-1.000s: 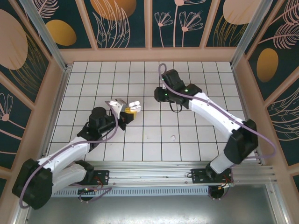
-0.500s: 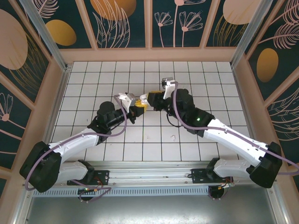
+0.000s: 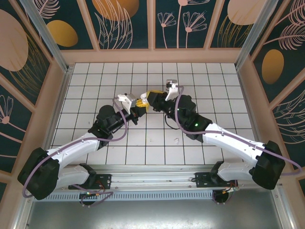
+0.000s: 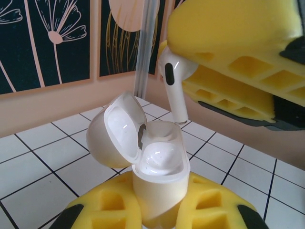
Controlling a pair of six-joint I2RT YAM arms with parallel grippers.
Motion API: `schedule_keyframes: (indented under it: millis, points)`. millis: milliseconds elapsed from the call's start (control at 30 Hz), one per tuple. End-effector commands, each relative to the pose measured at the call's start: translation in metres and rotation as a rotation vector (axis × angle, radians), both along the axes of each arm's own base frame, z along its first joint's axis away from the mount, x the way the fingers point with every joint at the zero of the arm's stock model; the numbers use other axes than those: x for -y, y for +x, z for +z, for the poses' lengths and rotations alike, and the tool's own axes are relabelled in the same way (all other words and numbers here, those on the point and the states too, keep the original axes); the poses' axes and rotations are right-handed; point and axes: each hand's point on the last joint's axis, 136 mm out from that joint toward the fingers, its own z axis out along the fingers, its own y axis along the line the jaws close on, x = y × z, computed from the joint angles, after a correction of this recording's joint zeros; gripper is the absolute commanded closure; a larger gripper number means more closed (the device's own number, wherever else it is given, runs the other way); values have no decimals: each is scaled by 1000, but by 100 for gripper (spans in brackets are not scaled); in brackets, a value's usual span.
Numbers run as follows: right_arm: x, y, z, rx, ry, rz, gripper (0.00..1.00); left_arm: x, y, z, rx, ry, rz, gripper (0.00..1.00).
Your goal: Insert the wireless bluetooth earbuds into the charging case
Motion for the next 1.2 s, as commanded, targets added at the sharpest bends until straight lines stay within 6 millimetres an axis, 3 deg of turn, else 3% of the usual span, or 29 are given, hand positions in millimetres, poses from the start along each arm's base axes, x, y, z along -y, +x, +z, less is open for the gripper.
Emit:
schedule_keyframes:
  millis: [0,400,933,1167]
  points:
    - [-7,-3,5,-9,76,24,76,-3,-1,12,33,-38,17,100]
    - [-19,-4,-14,-79,69,39,77,-7,3,14,37,-43,50,100]
    - [-28,-8,-24,-135,95,72,77,-9,4,18,42,-56,63,100]
    - [-34,-15,-46,-178,29,81,77,-13,2,24,54,-68,80,100]
